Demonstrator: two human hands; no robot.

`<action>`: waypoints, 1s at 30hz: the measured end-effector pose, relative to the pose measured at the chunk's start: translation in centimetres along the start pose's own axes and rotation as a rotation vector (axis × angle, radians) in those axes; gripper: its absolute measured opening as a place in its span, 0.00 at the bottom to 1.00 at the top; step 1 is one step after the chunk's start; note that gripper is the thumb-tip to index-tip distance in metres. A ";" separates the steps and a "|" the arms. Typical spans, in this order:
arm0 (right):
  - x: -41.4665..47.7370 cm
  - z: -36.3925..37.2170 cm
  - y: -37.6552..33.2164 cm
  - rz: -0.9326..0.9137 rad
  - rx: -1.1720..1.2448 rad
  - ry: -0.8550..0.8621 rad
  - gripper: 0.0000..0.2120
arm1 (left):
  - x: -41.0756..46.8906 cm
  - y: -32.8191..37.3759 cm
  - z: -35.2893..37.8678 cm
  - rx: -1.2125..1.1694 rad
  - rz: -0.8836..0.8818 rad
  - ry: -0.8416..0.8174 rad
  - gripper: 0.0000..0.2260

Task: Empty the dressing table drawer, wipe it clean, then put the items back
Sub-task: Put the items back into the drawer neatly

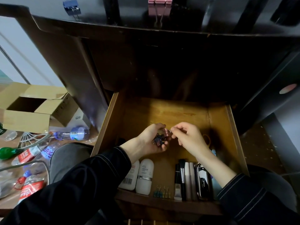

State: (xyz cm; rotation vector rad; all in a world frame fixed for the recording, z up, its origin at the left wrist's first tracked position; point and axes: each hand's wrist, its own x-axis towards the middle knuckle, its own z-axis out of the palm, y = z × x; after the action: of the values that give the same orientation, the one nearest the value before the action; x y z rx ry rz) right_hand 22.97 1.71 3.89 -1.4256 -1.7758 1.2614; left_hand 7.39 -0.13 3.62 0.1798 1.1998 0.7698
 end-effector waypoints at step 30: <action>-1.3 2.8 2.4 -0.110 -0.809 -0.534 0.09 | 0.3 1.1 -1.0 -0.133 0.131 0.230 0.07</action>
State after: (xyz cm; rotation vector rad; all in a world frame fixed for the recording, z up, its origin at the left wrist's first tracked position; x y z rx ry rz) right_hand 22.05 -0.48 0.70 -1.4078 -2.9136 0.9440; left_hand 6.04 0.53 3.56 0.0609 1.3575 1.0025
